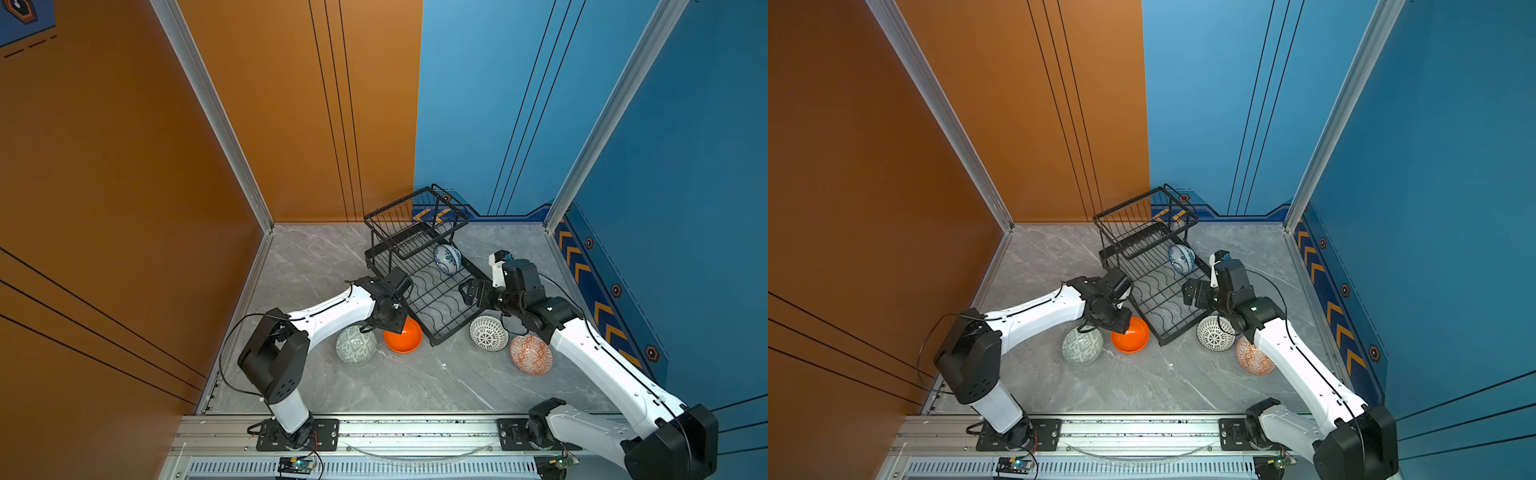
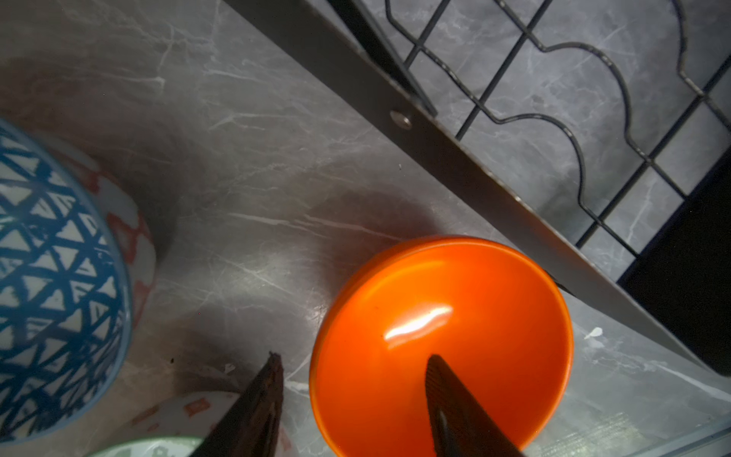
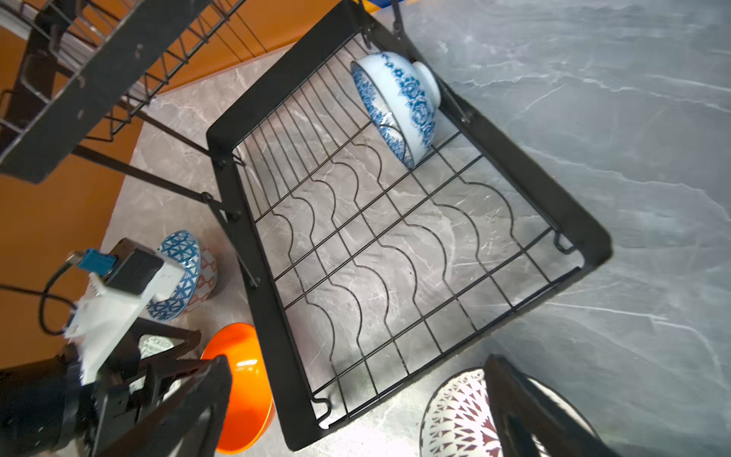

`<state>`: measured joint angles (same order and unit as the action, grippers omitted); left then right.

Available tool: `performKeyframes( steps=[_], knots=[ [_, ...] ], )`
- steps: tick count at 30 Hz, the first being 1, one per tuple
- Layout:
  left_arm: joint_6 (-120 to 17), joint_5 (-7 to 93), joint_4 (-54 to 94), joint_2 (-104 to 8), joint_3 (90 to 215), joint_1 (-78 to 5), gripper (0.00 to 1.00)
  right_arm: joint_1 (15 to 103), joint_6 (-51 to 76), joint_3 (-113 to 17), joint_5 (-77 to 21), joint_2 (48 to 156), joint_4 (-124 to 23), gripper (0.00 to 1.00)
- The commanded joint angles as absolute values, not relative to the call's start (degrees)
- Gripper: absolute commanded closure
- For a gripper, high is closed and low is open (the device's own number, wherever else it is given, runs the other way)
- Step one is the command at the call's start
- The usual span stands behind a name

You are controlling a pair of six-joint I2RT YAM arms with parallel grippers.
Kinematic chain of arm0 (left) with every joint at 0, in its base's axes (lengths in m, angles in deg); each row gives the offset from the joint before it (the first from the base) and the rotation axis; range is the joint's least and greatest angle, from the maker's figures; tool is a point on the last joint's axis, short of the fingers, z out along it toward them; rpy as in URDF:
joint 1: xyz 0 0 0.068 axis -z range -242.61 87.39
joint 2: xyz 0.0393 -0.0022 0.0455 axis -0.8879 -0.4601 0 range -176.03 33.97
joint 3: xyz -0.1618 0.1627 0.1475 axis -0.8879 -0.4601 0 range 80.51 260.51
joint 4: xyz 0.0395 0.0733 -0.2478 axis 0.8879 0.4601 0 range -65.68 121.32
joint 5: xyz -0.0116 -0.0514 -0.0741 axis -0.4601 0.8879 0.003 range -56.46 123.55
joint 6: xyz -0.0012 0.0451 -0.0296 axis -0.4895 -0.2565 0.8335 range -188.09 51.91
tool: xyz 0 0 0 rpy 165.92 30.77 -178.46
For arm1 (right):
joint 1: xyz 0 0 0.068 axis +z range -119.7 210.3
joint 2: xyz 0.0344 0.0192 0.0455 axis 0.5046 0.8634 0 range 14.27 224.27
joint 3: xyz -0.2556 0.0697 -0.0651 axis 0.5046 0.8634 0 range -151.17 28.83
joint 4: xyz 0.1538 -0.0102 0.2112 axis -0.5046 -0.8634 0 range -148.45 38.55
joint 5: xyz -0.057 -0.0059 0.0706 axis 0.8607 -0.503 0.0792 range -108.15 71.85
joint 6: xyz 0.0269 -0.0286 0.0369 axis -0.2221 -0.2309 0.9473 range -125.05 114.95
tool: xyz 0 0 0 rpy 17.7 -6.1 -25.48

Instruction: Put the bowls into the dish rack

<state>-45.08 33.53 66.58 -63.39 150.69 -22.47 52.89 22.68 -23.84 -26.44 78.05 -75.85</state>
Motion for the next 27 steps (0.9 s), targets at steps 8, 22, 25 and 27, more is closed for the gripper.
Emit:
performKeyframes(
  steps=[8, 22, 25, 27],
  knots=[
    [-46.91, 33.27, 68.33, -66.59, 152.41, -22.88, 0.61, 53.60, 21.01, -21.46, -30.87, 76.67, -72.22, 0.00],
    [-46.69, 33.06, 68.26, -67.10, 151.38, -23.52, 0.79, 52.63, 22.33, -20.66, -28.72, 75.57, -71.34, 0.00],
    [-46.73, 32.58, 68.26, -67.38, 151.44, -23.50, 0.81, 52.54, 22.37, -20.40, -28.72, 75.26, -71.33, 0.00],
    [-46.80, 32.17, 68.33, -67.53, 151.27, -23.50, 0.81, 52.46, 22.44, -20.09, -28.77, 74.93, -71.27, 0.00]
  ],
)
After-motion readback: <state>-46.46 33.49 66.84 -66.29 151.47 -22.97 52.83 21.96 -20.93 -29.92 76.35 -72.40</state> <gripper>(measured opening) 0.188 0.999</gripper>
